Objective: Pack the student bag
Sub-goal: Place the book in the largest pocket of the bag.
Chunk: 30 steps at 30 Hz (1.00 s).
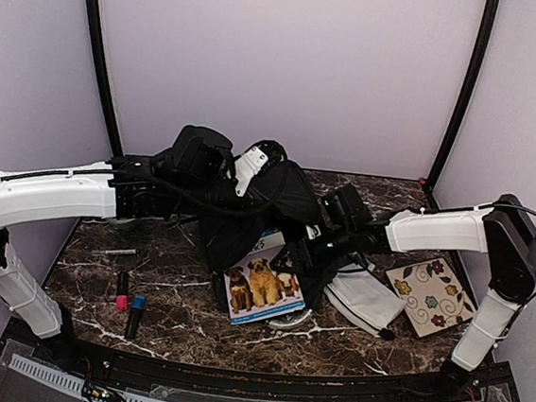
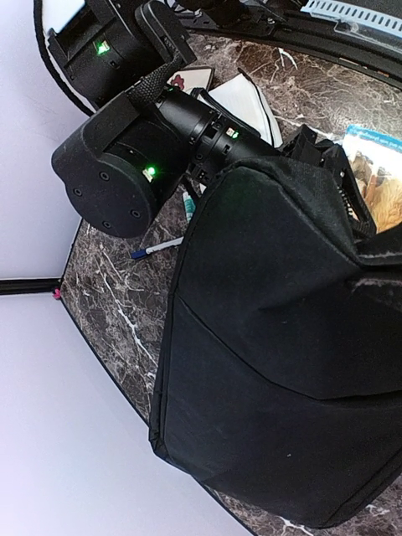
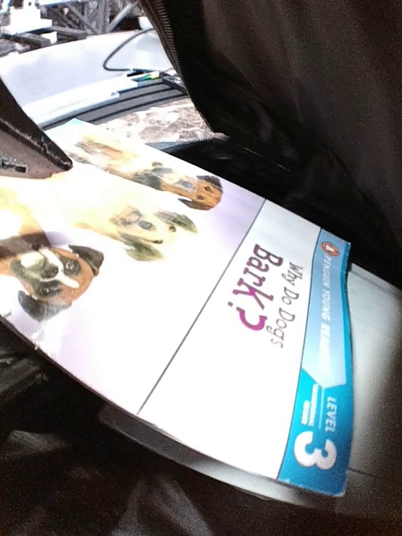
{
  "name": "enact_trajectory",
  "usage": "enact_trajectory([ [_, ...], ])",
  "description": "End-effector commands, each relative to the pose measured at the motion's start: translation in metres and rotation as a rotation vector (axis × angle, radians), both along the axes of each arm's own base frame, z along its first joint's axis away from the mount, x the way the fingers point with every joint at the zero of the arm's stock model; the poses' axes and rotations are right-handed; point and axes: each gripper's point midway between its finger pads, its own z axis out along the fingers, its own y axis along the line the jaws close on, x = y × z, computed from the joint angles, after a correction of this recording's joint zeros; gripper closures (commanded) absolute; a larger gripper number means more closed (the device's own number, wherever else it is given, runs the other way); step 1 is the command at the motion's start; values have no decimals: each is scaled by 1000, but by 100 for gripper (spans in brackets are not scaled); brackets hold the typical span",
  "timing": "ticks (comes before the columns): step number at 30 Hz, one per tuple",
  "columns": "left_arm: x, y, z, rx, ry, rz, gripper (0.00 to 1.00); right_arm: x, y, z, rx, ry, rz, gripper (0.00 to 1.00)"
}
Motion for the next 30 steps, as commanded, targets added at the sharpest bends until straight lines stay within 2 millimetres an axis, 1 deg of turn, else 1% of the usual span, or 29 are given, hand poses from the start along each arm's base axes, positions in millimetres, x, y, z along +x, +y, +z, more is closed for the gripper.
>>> enact_trajectory([
  [1,7,7,67,-185,-131,46,100,-12,2,10,55,7,44,39],
  [2,8,7,67,-185,-132,53,100,-12,1,7,49,14,43,49],
  [3,9,6,66,-183,-133,55,100,-13,0,7,50,14,44,54],
  [4,9,6,66,-183,-131,53,100,-14,-1,7,51,14,41,57],
  [7,8,5,67,-188,-127,50,100,-11,-4,8,35,-4,15,57],
  [8,8,6,67,-188,-127,53,100,-6,-8,7,8,-22,-10,60],
  [11,9,8,67,-188,-130,62,100,6,-21,2,-76,-63,-91,61],
  [12,9,9,67,-187,-131,65,100,10,-25,1,-92,-72,-119,59],
  [15,10,10,67,-187,-135,75,100,15,-28,-2,-115,-76,-153,34],
  [17,11,11,68,-187,-137,78,100,16,-27,-2,-113,-71,-157,27],
  [20,13,12,68,-186,-137,89,100,10,-21,2,-88,-58,-111,24],
  [23,20,17,63,-168,-135,126,100,5,-23,-1,-101,-60,-94,17],
  [24,23,19,62,-166,-131,142,100,1,-24,-2,-98,-54,-79,17],
  [28,31,25,58,-176,-115,172,100,-19,-24,-5,-108,-85,7,18],
  [30,32,23,57,-183,-112,167,100,-26,-20,0,-100,-113,46,21],
])
